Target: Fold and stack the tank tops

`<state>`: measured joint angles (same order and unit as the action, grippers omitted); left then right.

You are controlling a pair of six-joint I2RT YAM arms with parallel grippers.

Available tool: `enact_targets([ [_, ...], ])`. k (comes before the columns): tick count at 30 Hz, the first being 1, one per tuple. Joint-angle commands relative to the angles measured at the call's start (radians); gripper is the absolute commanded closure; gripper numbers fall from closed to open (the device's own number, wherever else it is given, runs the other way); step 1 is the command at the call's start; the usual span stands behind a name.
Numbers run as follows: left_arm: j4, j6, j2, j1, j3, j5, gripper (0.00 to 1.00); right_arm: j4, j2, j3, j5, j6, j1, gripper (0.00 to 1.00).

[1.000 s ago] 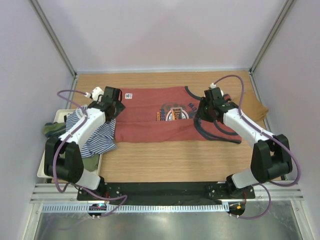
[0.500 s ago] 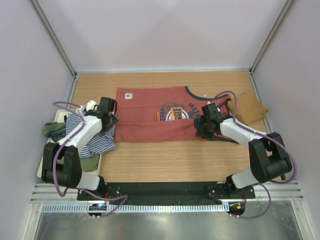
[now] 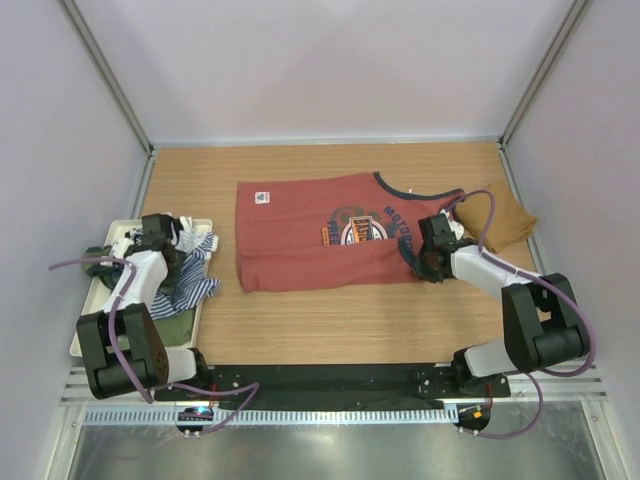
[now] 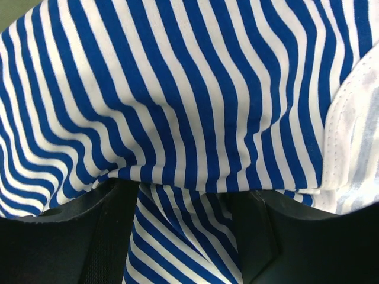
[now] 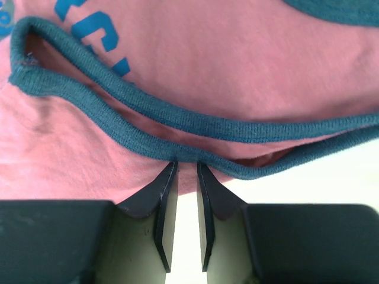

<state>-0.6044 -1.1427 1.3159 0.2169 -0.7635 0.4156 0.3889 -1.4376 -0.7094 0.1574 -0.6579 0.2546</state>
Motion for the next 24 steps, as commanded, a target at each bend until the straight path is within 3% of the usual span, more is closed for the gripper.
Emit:
enact_targets([
  [1, -0.04, -0.028, -0.047, 0.022, -0.026, 0.075, 0.38, 0.065, 0.046, 0.039, 0.053, 0.007, -0.009, 0.74],
  [5, -0.064, 0.056, -0.101, -0.066, -0.123, 0.135, 0.36, 0.058, 0.1, 0.016, -0.031, 0.063, -0.009, 0.6],
  [12, -0.224, 0.135, -0.106, -0.198, -0.338, 0.284, 0.31, 0.068, 0.131, -0.132, -0.199, 0.135, 0.003, 0.53],
  [15, -0.282, 0.158, -0.078, -0.246, -0.422, 0.313, 0.28, 0.087, 0.108, -0.198, -0.171, 0.156, 0.031, 0.53],
  [17, -0.214, 0.246, -0.057, -0.267, -0.451, 0.22, 0.27, 0.08, 0.071, -0.24, -0.162, 0.161, 0.031, 0.53],
  [20, -0.002, 0.385, 0.003, -0.295, -0.438, -0.108, 0.27, 0.058, -0.021, -0.344, -0.17, 0.165, 0.029, 0.58],
  [24, 0.115, 0.411, 0.141, -0.324, -0.49, -0.248, 0.26, 0.033, -0.141, -0.531, -0.125, 0.161, 0.023, 0.62],
])
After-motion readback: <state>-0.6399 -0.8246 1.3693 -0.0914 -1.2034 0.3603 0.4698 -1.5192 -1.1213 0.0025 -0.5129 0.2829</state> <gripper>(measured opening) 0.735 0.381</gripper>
